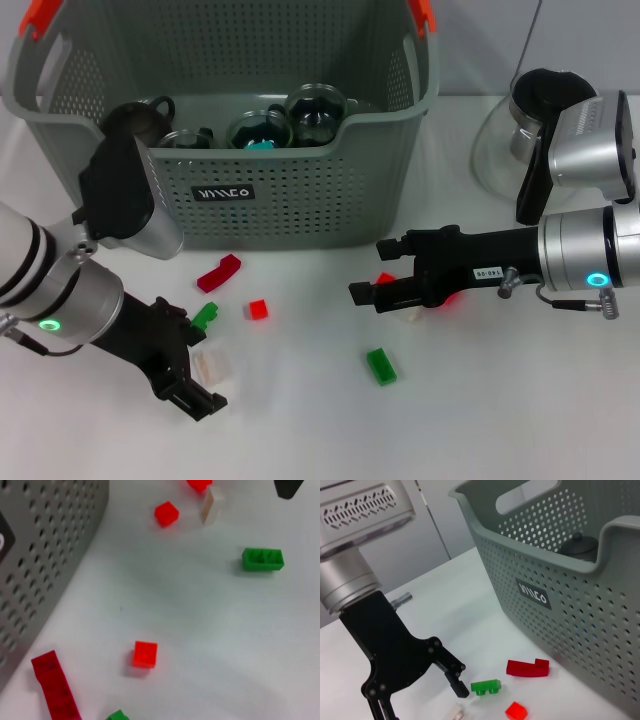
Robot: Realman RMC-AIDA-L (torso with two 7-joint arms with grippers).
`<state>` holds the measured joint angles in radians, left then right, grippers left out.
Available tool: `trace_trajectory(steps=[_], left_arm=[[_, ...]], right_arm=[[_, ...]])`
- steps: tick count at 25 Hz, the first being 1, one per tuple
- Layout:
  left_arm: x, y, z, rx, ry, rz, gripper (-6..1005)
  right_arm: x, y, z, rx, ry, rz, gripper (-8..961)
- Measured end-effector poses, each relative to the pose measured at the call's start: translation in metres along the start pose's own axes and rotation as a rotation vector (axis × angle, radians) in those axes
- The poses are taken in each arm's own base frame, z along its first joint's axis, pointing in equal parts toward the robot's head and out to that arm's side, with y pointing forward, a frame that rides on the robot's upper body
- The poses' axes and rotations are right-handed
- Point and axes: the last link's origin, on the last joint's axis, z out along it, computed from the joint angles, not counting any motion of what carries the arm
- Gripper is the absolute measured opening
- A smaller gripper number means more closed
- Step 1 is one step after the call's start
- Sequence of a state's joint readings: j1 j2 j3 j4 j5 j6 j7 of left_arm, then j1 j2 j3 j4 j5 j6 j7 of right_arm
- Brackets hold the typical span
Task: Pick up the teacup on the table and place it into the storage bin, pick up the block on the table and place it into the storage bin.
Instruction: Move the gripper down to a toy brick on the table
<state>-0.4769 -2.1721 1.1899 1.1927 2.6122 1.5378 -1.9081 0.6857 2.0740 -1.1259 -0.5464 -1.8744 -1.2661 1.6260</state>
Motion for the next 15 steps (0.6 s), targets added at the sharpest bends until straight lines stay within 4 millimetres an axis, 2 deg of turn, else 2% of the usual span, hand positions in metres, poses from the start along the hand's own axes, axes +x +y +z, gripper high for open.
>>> trace_trajectory(steps=[15], left_arm=[[0.0010, -0.0042, 0.0105, 0.026, 0.007, -0.009, 948]], right_arm=[[-0.0016, 0.0007, -0.0004, -0.005, -0.003, 0.001, 925]])
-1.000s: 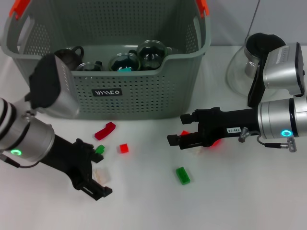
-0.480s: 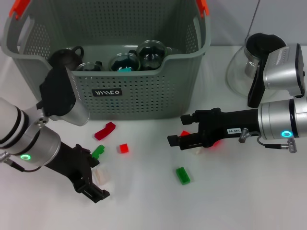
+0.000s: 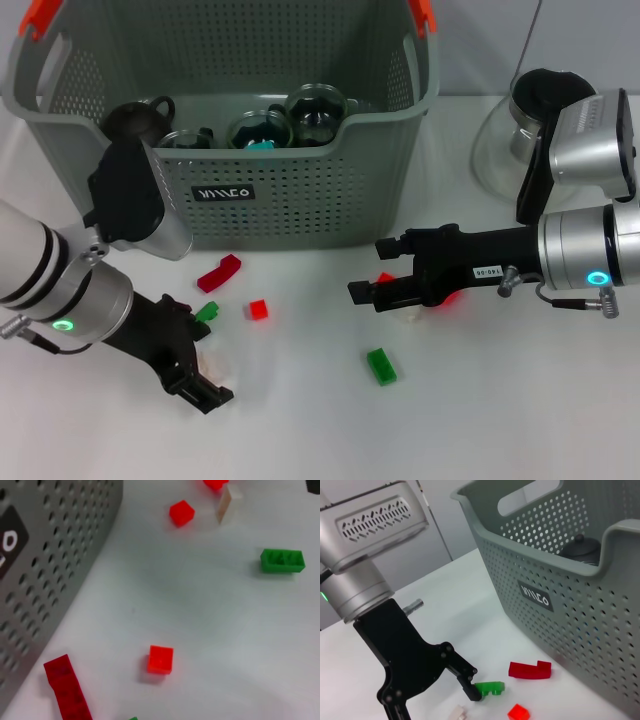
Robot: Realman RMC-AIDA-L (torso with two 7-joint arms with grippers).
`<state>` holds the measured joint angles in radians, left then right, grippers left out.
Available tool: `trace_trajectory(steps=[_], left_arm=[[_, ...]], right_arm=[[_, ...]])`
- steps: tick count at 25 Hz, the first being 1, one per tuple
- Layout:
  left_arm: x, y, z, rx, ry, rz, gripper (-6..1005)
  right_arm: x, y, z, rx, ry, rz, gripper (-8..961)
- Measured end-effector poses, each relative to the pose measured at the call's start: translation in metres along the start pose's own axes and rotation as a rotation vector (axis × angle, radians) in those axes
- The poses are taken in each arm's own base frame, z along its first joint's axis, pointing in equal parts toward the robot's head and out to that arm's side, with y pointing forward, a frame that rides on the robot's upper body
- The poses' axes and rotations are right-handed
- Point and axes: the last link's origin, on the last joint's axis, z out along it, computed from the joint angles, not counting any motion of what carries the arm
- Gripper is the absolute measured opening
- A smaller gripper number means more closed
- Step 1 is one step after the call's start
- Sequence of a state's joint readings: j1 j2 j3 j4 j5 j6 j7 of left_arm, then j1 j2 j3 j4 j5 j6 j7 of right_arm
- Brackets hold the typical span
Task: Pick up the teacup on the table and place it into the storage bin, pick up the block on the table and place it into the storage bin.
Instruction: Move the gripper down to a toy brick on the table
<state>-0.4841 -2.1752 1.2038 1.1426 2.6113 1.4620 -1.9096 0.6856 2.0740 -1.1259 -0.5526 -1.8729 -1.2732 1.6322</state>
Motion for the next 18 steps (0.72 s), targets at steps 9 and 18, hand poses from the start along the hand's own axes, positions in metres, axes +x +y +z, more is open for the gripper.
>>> trace_trajectory(steps=[9, 18], left_arm=[[0.0010, -0.0006, 0.0029, 0.009, -0.005, 0.009, 948], [-0.0011, -0.0016, 0.0042, 0.006, -0.008, 0.008, 715]], right_arm=[[-0.0001, -0.0003, -0.0001, 0.002, 0.001, 0.001, 925], [-0.0005, -0.0006, -0.0001, 0.004, 0.000, 0.001, 925]])
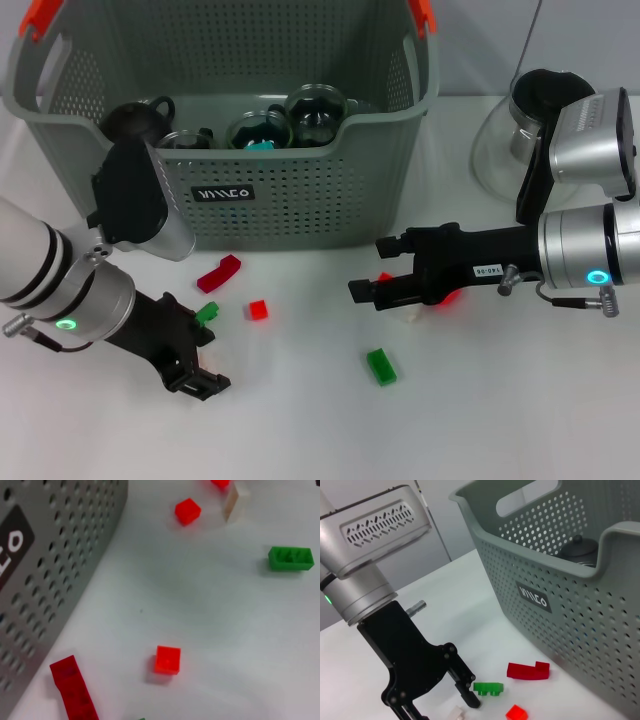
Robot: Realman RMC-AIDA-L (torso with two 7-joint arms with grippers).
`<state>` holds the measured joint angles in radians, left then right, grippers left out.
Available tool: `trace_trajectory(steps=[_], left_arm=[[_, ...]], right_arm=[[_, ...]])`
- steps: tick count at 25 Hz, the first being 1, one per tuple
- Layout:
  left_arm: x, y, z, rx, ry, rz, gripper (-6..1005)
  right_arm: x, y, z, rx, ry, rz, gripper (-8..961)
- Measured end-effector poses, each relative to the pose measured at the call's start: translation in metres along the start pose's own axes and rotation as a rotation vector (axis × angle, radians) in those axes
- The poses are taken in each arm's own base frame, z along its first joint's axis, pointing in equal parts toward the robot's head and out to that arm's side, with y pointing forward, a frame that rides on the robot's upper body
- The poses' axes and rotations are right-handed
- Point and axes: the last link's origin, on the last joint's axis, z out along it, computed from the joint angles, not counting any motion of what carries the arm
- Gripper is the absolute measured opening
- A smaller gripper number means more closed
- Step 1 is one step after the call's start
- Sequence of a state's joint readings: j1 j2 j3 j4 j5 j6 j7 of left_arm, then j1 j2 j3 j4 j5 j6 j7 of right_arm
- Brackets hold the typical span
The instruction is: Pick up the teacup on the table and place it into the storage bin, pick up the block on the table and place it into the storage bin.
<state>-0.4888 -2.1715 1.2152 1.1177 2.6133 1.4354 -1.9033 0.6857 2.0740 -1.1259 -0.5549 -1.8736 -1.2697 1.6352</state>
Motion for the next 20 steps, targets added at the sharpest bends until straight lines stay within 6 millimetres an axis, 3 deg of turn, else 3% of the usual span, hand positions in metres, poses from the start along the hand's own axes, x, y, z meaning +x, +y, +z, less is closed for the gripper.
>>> trace_trajectory(steps=[8, 15, 20], left_arm=[[-0.001, -0.001, -0.010, 0.011, 0.019, -0.041, 609], [-0.002, 0.002, -0.013, -0.004, 0.019, -0.049, 408], [0.000, 0.003, -0.017, -0.004, 0.031, -0.049, 403]], right_arm=[[0.000, -0.001, 0.000, 0.004, 0.001, 0.000, 925], [0.001, -0.001, 0.000, 0.005, 0.004, -0.006, 925], [0.001, 0.000, 0.000, 0.004, 0.005, -0.006, 925]])
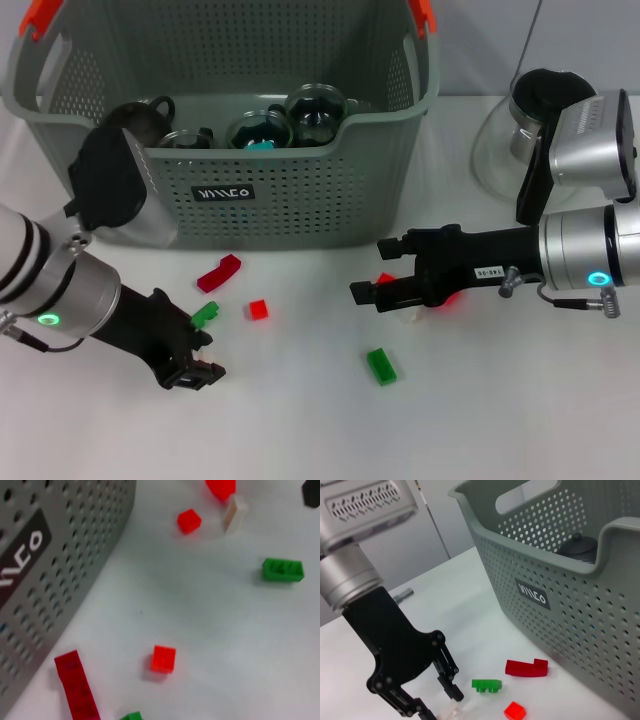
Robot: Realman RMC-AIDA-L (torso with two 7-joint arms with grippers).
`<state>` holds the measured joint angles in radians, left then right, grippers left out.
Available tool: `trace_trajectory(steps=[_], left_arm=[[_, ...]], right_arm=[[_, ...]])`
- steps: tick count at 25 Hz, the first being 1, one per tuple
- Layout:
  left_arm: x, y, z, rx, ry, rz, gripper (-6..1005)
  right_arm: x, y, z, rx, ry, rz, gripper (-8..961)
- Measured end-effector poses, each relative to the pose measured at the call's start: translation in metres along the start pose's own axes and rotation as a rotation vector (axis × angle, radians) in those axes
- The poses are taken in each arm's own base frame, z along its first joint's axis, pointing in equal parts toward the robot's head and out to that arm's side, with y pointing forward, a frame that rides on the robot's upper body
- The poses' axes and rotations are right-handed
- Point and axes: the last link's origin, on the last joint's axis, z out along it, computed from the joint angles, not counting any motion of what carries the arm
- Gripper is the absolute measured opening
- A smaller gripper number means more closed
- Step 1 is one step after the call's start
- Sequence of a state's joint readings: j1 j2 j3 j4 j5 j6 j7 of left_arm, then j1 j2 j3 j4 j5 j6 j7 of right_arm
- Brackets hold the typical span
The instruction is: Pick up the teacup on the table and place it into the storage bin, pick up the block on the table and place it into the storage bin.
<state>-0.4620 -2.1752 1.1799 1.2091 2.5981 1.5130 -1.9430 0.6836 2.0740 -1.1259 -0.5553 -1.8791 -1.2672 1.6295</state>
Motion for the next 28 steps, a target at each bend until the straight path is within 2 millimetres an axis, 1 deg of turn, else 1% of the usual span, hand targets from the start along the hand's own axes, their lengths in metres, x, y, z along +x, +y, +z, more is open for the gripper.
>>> trace_trajectory(steps=[3, 6, 9, 10, 12, 15, 19, 21, 23, 25, 26, 27, 28], left_arm=[[0.004, 0.005, -0.010, -0.043, 0.031, -0.019, 410], [0.009, 0.009, -0.023, -0.115, 0.098, -0.060, 421], [0.014, 0.010, -0.043, -0.198, 0.233, -0.143, 433], [0.017, 0.009, -0.054, -0.232, 0.312, -0.171, 437], [0.023, 0.008, -0.070, -0.272, 0.408, -0.197, 445], [0.039, -0.002, -0.100, -0.305, 0.565, -0.211, 456], [0.070, -0.021, -0.121, -0.226, 0.671, -0.181, 472], [0.088, -0.033, -0.126, -0.160, 0.700, -0.169, 480], [0.105, -0.047, -0.126, -0.068, 0.712, -0.171, 487], [0.121, -0.063, -0.121, 0.046, 0.688, -0.187, 495], [0.121, -0.063, -0.121, 0.046, 0.688, -0.187, 499], [0.134, -0.082, -0.110, 0.183, 0.635, -0.249, 503], [0.136, -0.085, -0.108, 0.202, 0.625, -0.261, 507]], right_arm=[[0.000, 0.000, 0.000, 0.000, 0.000, 0.001, 925], [0.000, 0.000, -0.001, -0.001, 0.001, 0.000, 925], [0.000, 0.000, -0.001, -0.002, 0.001, 0.000, 925], [0.000, 0.000, -0.001, -0.003, 0.001, 0.000, 925], [0.000, 0.000, -0.001, -0.003, 0.002, -0.001, 925], [0.001, 0.000, -0.002, -0.003, 0.005, -0.003, 925], [0.000, 0.000, -0.001, -0.006, 0.010, -0.011, 925], [0.000, 0.000, -0.001, -0.008, 0.011, -0.013, 925], [0.000, 0.001, 0.000, -0.010, 0.011, -0.014, 924], [0.000, 0.001, 0.000, -0.011, 0.011, -0.013, 924], [0.000, 0.001, 0.000, -0.012, 0.011, -0.013, 924], [0.000, 0.001, 0.000, -0.013, 0.011, -0.013, 924], [0.000, 0.001, 0.000, -0.015, 0.011, -0.013, 924]])
